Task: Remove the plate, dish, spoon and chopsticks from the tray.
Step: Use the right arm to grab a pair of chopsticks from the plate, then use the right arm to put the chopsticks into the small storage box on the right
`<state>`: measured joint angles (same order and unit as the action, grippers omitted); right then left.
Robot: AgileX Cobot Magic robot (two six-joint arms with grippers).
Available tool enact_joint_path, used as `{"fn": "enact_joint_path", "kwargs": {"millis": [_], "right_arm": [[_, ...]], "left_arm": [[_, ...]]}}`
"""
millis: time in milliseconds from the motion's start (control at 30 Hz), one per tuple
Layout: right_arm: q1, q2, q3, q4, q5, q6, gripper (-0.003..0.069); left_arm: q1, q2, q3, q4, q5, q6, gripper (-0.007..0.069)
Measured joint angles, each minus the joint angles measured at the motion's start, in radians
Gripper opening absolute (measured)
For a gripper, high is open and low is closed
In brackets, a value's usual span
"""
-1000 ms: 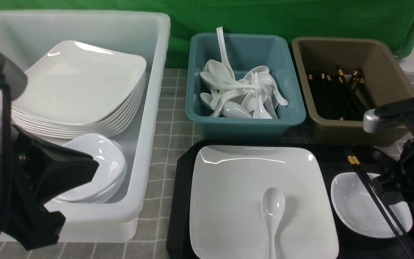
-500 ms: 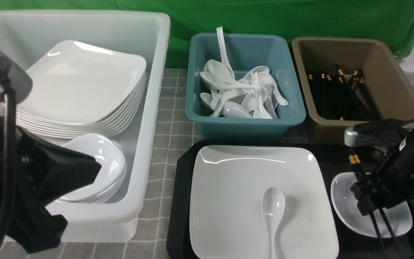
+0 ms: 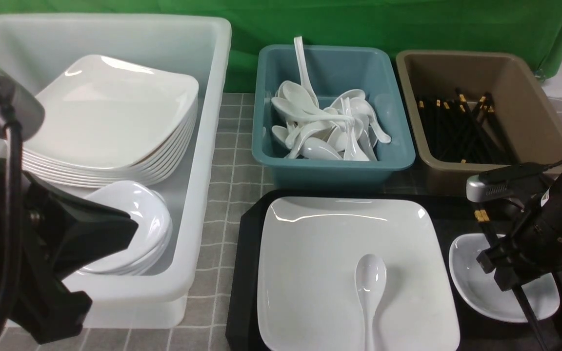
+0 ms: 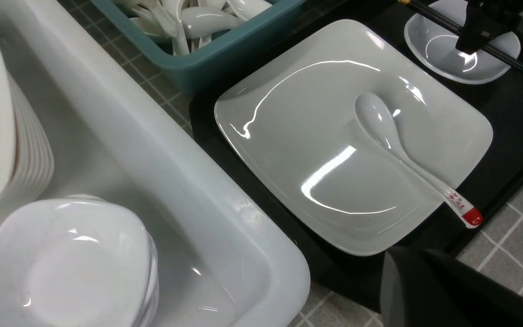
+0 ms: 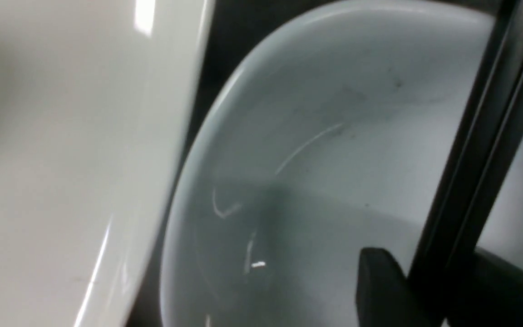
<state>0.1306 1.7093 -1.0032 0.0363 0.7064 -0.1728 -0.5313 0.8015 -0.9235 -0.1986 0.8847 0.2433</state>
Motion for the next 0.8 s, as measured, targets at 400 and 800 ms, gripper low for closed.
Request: {"fn": "enact_joint_path", "kwargs": {"millis": [400, 800], "right_arm": [[0.003, -0.031, 0.000, 0.009, 0.043, -0.060, 0.0139], [0.060, -0.209, -0.239, 0.295, 0.031, -0.170, 0.0139]], "left_arm": [[0.000, 0.000, 0.000, -0.003, 0.000, 0.001, 0.0020], [0.000, 0.000, 0.000, -0.054, -0.376, 0.081, 0.0020]]}}
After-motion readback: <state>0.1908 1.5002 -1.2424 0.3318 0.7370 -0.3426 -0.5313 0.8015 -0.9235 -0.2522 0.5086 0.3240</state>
